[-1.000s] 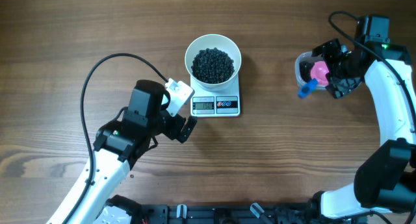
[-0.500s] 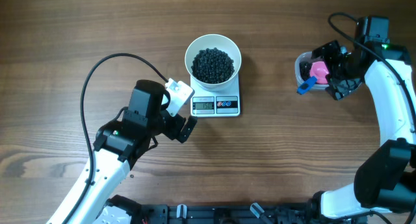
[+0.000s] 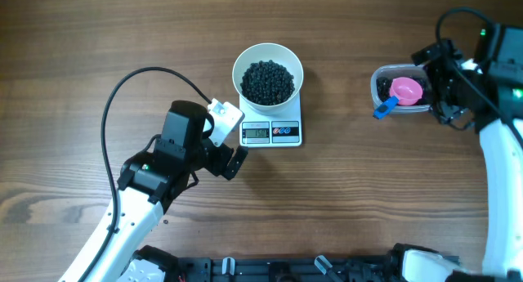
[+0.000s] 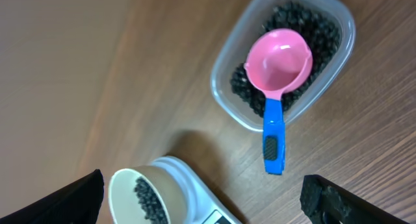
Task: Scoop item into bowl and weigh 150g on scale
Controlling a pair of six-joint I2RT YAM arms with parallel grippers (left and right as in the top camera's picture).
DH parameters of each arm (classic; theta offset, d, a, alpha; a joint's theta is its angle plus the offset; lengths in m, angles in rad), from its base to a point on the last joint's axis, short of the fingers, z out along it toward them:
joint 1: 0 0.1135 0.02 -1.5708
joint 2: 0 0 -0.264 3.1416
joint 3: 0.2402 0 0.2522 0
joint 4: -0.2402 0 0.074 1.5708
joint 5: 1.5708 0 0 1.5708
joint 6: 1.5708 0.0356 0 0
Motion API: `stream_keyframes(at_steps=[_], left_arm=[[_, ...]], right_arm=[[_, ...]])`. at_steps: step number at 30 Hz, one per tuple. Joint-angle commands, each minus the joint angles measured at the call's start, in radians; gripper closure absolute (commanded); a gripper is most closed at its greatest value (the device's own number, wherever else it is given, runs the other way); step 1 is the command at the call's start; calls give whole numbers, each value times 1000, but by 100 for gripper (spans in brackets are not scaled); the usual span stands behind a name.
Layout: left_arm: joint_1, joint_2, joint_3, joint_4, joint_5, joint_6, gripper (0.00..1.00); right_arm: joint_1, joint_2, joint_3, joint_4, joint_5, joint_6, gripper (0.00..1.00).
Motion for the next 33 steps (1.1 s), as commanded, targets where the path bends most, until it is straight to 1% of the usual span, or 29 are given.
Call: stream_keyframes(at_steps=[1,5,11,15,17,19,20,28,31,33], left_arm=[[4,3,-4,0,5,9,0],[5,3,-4,0,5,9,0],[5,3,-4,0,5,9,0],[4,3,-4,0,5,9,0],[4,3,-4,0,5,9,0],[4,3,-4,0,5,9,0],[5,3,-4,0,5,9,0],[5,3,-4,0,5,8,0],[4,3,-4,0,5,9,0],[5,3,-4,0,5,9,0]], right_arm=[[-3,-59,2,-8,54,-27,0],[-3,-100,2,-6,85,-48,0],[-3,-105,2,22,87,-72,0],[-3,-105,2,114,87,-63,0],[-3,-105,2,156,87,-3,0],[-3,-105,2,153,87,88,0],[-3,-105,2,148,91,93,0],[-3,-102,2,154,174,47,0],[-3,-102,2,185,197,-39,0],[-3,-102,2,217,233,-126,0]])
